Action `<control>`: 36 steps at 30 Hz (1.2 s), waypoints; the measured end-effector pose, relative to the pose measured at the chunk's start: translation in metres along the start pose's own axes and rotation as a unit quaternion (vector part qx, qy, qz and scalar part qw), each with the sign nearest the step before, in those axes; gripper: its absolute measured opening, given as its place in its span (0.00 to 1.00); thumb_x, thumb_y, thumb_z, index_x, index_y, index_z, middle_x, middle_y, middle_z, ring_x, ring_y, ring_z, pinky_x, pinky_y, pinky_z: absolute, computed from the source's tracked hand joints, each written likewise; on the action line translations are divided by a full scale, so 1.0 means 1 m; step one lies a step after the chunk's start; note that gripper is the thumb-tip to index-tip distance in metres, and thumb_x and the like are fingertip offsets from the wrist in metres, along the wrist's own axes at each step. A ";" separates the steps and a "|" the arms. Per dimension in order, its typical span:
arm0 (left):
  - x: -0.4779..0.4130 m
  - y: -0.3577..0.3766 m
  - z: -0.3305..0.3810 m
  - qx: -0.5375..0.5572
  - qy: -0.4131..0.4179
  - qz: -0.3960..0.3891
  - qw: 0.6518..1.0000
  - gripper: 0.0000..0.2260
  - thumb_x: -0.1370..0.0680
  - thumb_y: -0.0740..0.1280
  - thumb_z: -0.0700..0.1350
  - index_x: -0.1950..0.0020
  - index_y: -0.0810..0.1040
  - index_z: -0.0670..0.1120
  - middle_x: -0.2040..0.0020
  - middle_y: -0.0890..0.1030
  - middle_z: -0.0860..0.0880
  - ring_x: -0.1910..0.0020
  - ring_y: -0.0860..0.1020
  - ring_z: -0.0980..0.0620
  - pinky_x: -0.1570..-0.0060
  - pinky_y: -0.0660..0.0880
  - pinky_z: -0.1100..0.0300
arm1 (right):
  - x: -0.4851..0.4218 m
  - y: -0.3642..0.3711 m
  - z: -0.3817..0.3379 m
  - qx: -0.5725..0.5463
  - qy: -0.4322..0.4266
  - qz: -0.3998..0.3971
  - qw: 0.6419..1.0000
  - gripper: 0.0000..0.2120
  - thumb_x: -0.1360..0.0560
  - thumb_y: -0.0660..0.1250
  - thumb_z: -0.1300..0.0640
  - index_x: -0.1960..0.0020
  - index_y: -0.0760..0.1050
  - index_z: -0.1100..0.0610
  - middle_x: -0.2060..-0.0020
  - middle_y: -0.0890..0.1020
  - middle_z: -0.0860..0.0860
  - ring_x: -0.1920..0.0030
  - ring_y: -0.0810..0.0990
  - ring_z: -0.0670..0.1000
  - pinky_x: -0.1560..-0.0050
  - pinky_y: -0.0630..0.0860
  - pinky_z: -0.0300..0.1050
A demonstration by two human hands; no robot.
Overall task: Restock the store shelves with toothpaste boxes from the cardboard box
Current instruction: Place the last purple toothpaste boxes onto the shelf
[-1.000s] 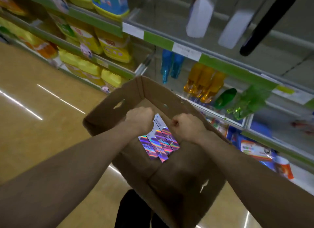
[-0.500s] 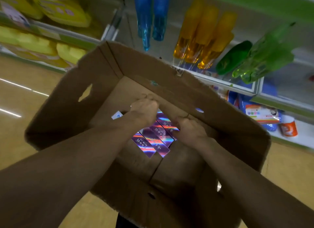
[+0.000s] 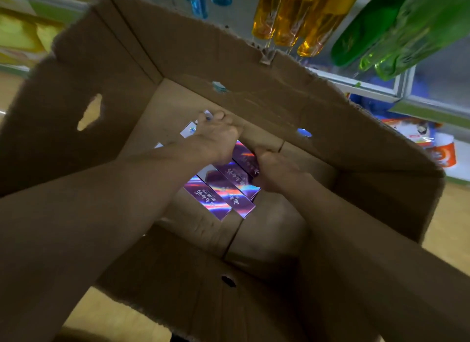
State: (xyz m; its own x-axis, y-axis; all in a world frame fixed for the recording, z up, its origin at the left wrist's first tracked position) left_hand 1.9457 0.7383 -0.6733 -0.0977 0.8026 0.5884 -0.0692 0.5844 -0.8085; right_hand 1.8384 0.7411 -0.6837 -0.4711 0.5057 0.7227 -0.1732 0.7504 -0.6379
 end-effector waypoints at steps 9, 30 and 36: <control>-0.008 -0.014 -0.010 0.009 -0.042 0.020 0.999 0.18 0.27 0.66 0.44 0.37 0.73 0.51 0.38 0.72 0.48 0.35 0.66 0.46 0.37 0.59 0.47 | -0.008 -0.034 0.006 0.024 0.016 0.060 0.998 0.22 0.24 0.64 0.50 0.32 0.69 0.54 0.37 0.77 0.57 0.38 0.76 0.59 0.44 0.72 0.47; 0.213 -0.255 -0.090 0.079 -0.157 0.176 0.969 0.22 0.24 0.66 0.55 0.32 0.70 0.52 0.36 0.71 0.46 0.34 0.67 0.45 0.41 0.70 0.51 | 0.172 -0.264 -0.137 0.108 -0.259 0.239 0.930 0.18 0.25 0.65 0.50 0.38 0.73 0.56 0.43 0.77 0.56 0.41 0.74 0.58 0.45 0.70 0.48; 0.340 -0.320 -0.110 0.050 -0.251 0.235 0.938 0.23 0.24 0.65 0.56 0.31 0.69 0.52 0.38 0.71 0.46 0.36 0.67 0.45 0.45 0.72 0.49 | 0.275 -0.317 -0.215 0.121 -0.380 0.287 0.871 0.18 0.27 0.66 0.49 0.39 0.74 0.53 0.44 0.79 0.54 0.42 0.76 0.56 0.47 0.71 0.47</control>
State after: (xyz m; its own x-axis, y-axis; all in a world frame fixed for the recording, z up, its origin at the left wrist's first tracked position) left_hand 2.0435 0.8372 -0.2144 -0.5944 0.7962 0.1128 0.0076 0.1458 -0.9893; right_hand 1.9499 0.7344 -0.2256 -0.9603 0.2724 -0.0604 0.1467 0.3086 -0.9398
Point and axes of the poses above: each hand's wrist, its own x-axis away from the middle knuckle, its own y-axis out of the palm, z = x × y, the point moved 10 cm from there along -x, towards the middle knuckle
